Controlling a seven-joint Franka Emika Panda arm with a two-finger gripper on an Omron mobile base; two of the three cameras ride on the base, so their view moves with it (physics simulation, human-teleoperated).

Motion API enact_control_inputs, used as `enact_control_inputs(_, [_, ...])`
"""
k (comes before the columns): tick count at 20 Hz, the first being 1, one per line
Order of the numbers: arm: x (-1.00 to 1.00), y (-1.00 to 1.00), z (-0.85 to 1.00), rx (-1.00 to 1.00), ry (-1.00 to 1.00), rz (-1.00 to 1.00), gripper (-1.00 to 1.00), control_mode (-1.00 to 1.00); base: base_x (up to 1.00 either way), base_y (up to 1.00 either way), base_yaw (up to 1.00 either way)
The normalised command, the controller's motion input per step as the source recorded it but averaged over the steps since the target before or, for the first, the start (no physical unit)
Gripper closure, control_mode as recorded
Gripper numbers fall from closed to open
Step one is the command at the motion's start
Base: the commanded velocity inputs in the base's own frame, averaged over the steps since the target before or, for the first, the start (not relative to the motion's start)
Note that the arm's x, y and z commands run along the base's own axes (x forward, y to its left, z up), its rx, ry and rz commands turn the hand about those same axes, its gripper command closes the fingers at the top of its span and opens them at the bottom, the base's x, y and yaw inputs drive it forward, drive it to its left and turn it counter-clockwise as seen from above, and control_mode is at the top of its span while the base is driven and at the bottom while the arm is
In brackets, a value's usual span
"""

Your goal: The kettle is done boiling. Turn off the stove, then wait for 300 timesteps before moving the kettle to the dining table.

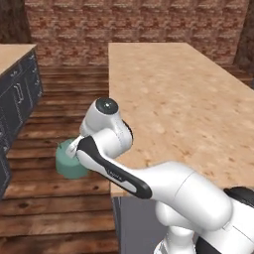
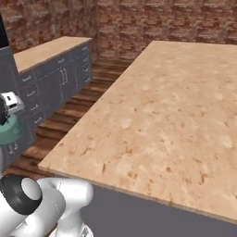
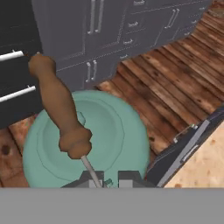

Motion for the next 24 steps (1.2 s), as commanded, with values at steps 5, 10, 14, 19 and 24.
enact_control_inputs(5, [0.00,0.00,0.00,0.00,0.00,0.00,1.00,1.00,-0.27,-0.32,-0.37])
enact_control_inputs(10, [0.00,0.00,0.00,0.00,0.00,0.00,1.00,1.00,-0.32,-0.41,-0.35])
enact_control_inputs(14, [0.00,0.00,0.00,0.00,0.00,0.00,1.00,1.00,-0.37,-0.50,-0.33])
enact_control_inputs(19, [0.00,0.00,0.00,0.00,0.00,0.00,1.00,1.00,-0.37,-0.54,-0.33])
enact_control_inputs(24, [0.00,0.00,0.00,0.00,0.00,0.00,1.00,1.00,-0.13,-0.63,-0.30])
